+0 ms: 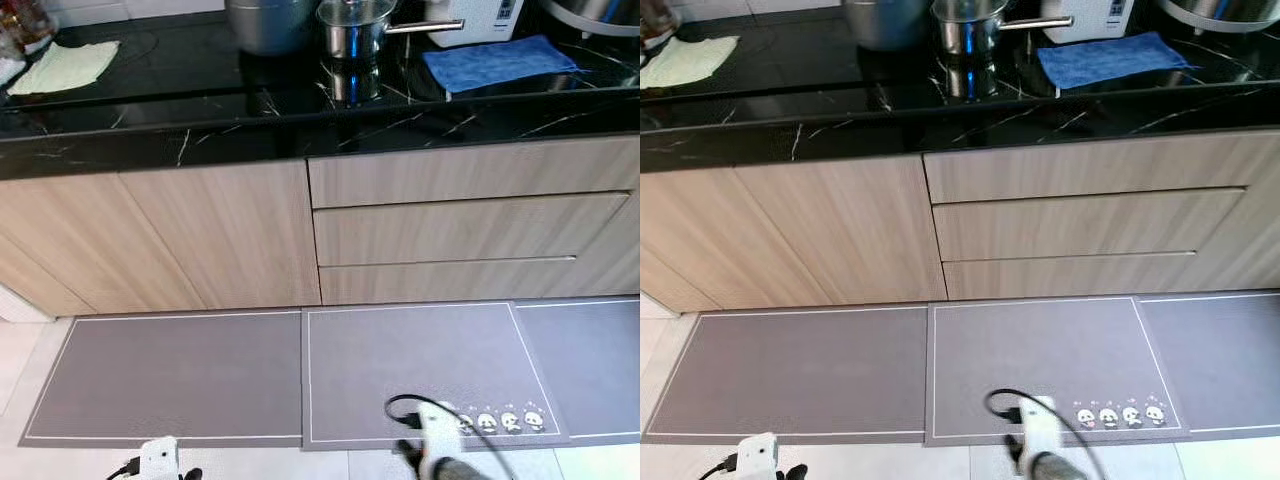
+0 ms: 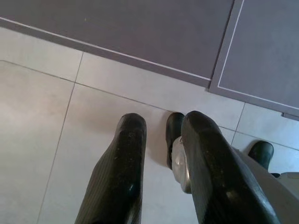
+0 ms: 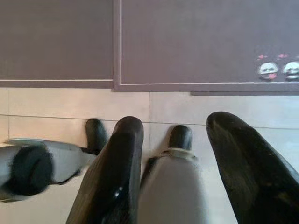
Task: Kitchen organization
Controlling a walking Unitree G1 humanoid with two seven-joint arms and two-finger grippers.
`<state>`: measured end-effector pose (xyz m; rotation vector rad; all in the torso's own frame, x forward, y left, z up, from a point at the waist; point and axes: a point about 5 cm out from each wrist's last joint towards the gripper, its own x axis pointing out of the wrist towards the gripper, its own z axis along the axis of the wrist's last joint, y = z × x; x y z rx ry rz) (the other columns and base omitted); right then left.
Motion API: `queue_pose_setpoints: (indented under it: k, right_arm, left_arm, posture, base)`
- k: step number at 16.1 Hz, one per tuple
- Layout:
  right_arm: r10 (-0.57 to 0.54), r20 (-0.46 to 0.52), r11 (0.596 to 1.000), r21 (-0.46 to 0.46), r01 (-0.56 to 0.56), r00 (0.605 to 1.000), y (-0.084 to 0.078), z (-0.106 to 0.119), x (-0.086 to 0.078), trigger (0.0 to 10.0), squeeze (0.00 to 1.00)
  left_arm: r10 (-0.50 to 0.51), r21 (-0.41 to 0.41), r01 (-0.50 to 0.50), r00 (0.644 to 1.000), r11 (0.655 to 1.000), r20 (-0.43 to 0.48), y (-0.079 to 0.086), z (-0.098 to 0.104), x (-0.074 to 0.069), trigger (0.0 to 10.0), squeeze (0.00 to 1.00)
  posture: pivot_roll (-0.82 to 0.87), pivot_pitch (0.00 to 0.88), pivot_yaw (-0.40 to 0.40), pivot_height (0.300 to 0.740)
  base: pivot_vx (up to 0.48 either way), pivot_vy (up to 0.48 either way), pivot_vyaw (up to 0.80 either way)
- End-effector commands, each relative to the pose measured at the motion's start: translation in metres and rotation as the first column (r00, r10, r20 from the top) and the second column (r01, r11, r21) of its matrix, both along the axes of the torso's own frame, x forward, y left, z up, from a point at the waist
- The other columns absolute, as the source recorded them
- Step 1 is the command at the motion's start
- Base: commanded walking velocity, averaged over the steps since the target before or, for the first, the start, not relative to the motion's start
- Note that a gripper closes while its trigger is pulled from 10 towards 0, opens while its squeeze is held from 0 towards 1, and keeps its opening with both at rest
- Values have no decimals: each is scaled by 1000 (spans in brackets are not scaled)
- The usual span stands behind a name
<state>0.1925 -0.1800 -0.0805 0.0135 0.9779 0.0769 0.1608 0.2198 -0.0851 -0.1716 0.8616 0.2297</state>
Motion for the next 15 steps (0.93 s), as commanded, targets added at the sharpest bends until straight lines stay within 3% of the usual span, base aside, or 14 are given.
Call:
queue_pose_setpoints:
  k: [1, 4, 7, 10, 15]
  right_arm:
    - [-12, -32, 1000, 5, 12, 999, -9, -4, -11, 10000, 0]
    - [-22, -39, 1000, 2, 22, 999, -18, -5, -16, 10000, 0]
    - [-3, -50, 1000, 20, 4, 999, 3, -10, -20, 10000, 0]
    - [-5, -60, 1000, 22, 6, 998, 1, -12, -26, 10000, 0]
    - [28, -58, 999, 20, -27, 998, 6, -10, -20, 10000, 0]
  left_arm:
    - [-8, 6, 8, 999, 1000, -45, 1, -5, -11, 10000, 0]
    - [-2, 5, 2, 998, 1000, -56, 2, -6, -13, 10000, 0]
    - [12, 5, -11, 998, 1000, -58, 5, -6, -15, 10000, 0]
    - [11, 10, -10, 997, 1000, -73, 7, -7, -20, 10000, 0]
    - [15, 11, -14, 997, 1000, -82, 8, -8, -22, 10000, 0]
  posture:
    - [-119, 92, 100, 740]
    - [-113, 107, 102, 740]
    - [-98, 116, 95, 740]
    - [-93, 124, 96, 740]
    - [-77, 121, 83, 740]
  base:
    - [0, -375, 0]
    - [0, -376, 0]
    - [0, -377, 0]
    - [0, -377, 0]
    - [0, -376, 0]
